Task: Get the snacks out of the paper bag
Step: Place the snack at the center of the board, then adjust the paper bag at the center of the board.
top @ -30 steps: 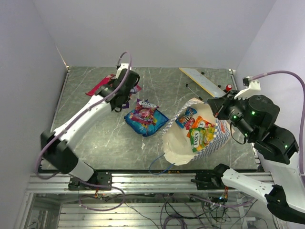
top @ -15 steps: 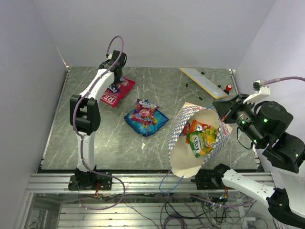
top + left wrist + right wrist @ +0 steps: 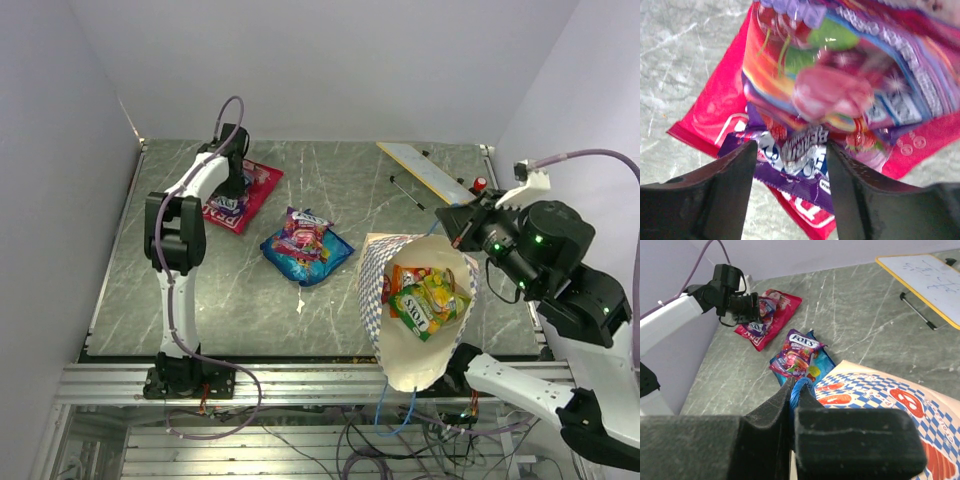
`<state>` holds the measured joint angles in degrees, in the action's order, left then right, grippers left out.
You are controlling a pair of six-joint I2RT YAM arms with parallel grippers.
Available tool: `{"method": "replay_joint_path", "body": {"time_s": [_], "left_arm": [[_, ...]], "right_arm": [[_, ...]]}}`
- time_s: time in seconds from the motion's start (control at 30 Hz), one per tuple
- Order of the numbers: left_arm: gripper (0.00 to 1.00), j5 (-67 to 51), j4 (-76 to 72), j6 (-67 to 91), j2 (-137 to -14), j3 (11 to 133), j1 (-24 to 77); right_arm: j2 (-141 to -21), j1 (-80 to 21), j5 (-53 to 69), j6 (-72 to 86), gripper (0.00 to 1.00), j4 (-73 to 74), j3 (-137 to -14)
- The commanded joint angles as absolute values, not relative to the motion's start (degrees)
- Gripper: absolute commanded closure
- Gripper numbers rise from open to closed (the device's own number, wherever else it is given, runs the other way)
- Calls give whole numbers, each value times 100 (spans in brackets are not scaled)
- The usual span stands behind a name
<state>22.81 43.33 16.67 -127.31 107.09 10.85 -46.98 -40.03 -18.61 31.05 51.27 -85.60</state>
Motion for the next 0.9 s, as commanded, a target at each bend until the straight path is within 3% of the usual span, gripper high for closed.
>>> {"method": "replay_joint_path", "body": {"time_s": [0.0, 0.07, 0.13, 0.17, 0.37, 0.87], "left_arm": [[28, 1815, 4259, 1664, -11764, 10416, 1040], [23, 1525, 4255, 1778, -11282, 10158, 1029], [4, 1042, 4158, 1947, -10750, 9806, 1022], [0, 789, 4109, 2076, -10471, 9608, 1032], [1, -51, 3822, 2509, -8970, 8368, 1190], [3, -874, 4128, 2798, -7841, 7953, 1930]], "right_arm": [[-4984, -4014, -1575, 3018, 100, 4496, -8566], [-5215, -4015, -1631, 2854, 100, 4412, -8701], [-5480, -4010, -1865, 2663, 100, 4434, -8936], [-5573, -4016, -2030, 2581, 100, 4464, -9059], [-5966, -4016, -3289, 1911, 100, 4617, -9798], [-6304, -4014, -4627, -933, 100, 4417, -10873]]}}
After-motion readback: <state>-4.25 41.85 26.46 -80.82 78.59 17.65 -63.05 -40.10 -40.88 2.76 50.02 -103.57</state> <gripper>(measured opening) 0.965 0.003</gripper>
